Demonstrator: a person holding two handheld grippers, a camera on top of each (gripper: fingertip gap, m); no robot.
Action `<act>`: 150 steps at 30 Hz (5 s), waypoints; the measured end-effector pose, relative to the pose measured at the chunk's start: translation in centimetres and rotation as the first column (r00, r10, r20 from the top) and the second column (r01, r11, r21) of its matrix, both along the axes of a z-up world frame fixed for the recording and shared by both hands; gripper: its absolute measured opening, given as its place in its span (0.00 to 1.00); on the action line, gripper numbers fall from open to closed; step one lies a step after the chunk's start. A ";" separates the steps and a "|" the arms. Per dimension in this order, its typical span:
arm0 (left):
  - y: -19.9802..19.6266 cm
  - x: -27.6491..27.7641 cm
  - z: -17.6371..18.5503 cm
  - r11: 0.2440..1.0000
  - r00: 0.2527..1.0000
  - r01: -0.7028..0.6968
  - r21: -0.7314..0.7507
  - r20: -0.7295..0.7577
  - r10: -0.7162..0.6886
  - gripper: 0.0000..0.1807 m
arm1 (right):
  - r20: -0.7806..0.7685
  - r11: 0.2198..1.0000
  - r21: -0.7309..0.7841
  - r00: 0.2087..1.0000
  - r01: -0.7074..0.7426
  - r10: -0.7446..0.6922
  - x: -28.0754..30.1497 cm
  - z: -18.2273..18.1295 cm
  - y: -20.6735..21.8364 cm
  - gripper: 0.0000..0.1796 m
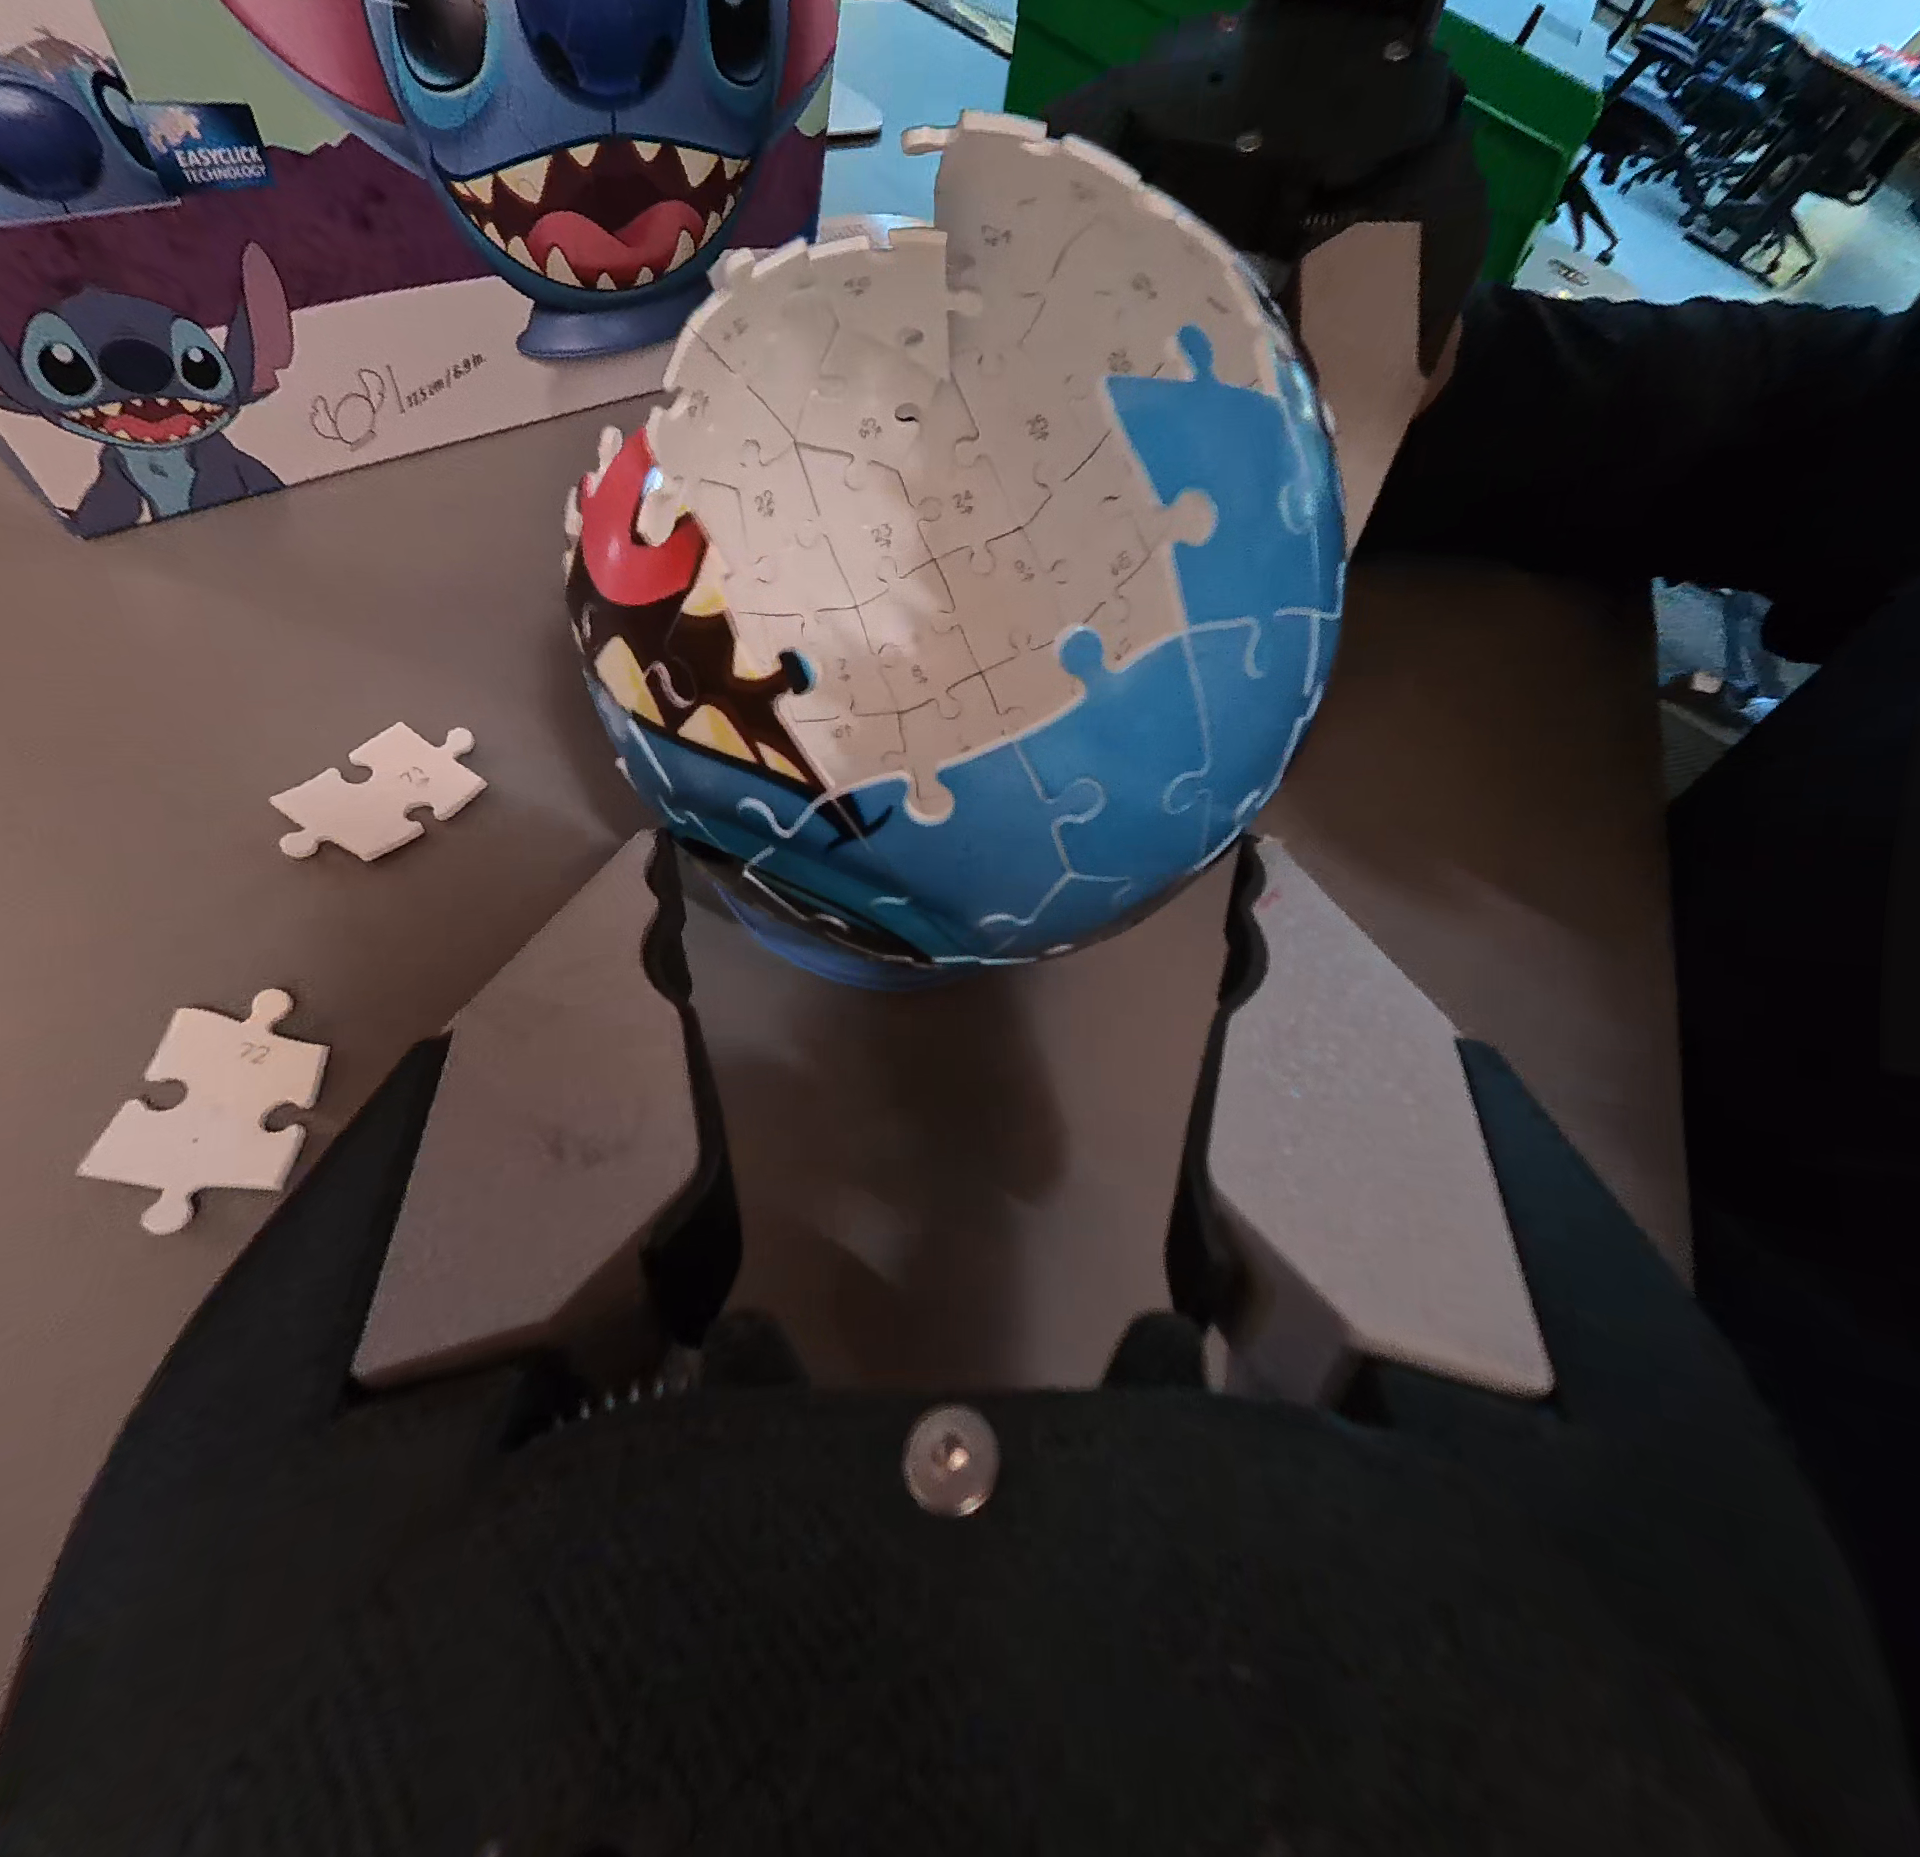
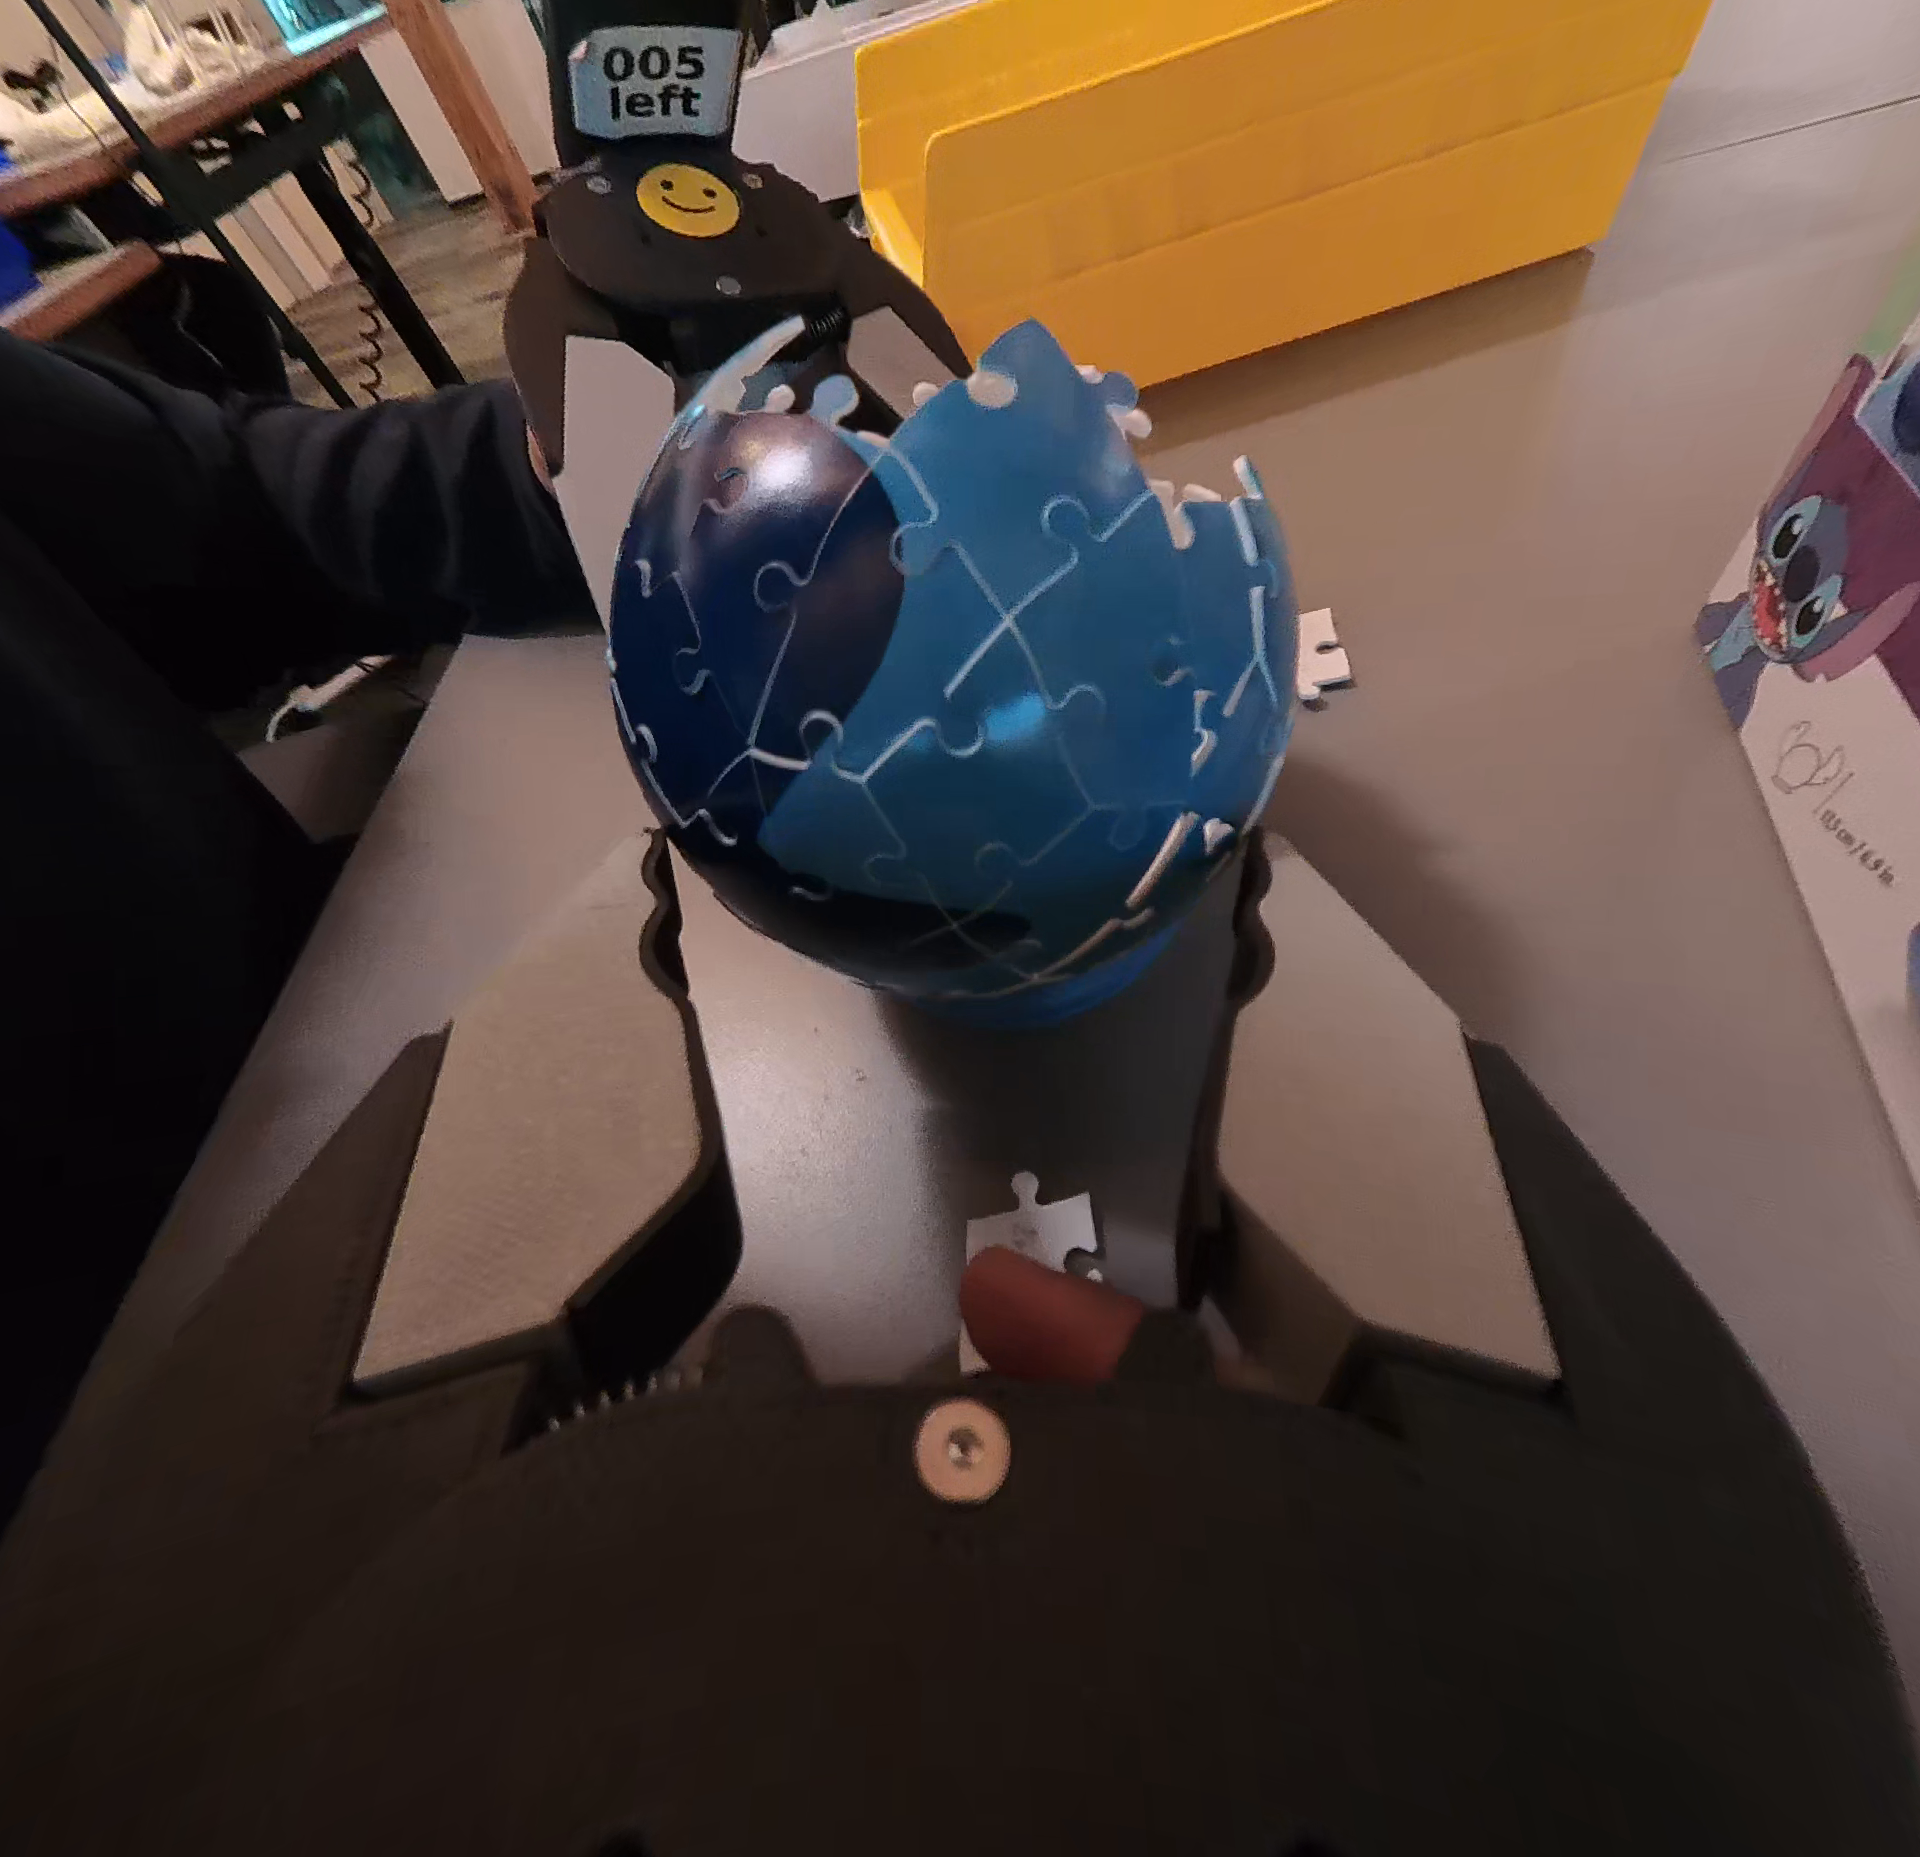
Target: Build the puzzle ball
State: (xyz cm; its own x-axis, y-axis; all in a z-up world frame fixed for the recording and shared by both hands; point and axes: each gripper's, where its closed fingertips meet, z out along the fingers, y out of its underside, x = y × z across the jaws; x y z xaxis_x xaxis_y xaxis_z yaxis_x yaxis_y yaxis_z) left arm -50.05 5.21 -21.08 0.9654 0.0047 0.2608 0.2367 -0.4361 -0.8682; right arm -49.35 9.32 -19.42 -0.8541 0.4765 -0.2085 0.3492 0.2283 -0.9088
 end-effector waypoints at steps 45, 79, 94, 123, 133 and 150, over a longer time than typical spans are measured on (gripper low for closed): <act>-0.5 -0.4 2.3 0.999 0.968 -0.011 -0.040 -0.251 0.000 0.56 | -0.206 0.970 0.241 0.974 -0.044 0.095 -0.7 -0.7 -1.9 0.70; -1.8 1.0 1.7 0.991 0.949 -0.005 -0.134 -0.312 -0.037 0.60 | -0.270 0.949 0.298 0.944 -0.104 0.189 -0.6 -1.6 -2.1 0.70; -5.0 2.1 4.0 0.994 0.956 -0.086 -0.067 -0.285 0.063 0.57 | -0.189 0.941 0.337 0.980 0.005 0.062 1.5 -1.1 4.9 0.64; 0.1 12.0 3.4 0.998 0.976 0.030 -0.064 -0.214 -0.043 0.37 | -0.175 0.915 0.402 0.981 -0.003 0.080 5.0 -2.2 5.0 0.13; 1.3 10.6 6.4 0.959 0.979 -0.183 0.217 0.129 0.157 0.25 | -0.433 0.964 0.260 0.887 -0.049 0.161 10.2 4.7 -0.9 0.13; 3.0 12.3 7.0 0.963 0.961 -0.119 0.241 0.272 0.051 0.08 | -0.578 0.954 0.299 0.802 0.034 0.152 12.6 5.9 -3.0 0.13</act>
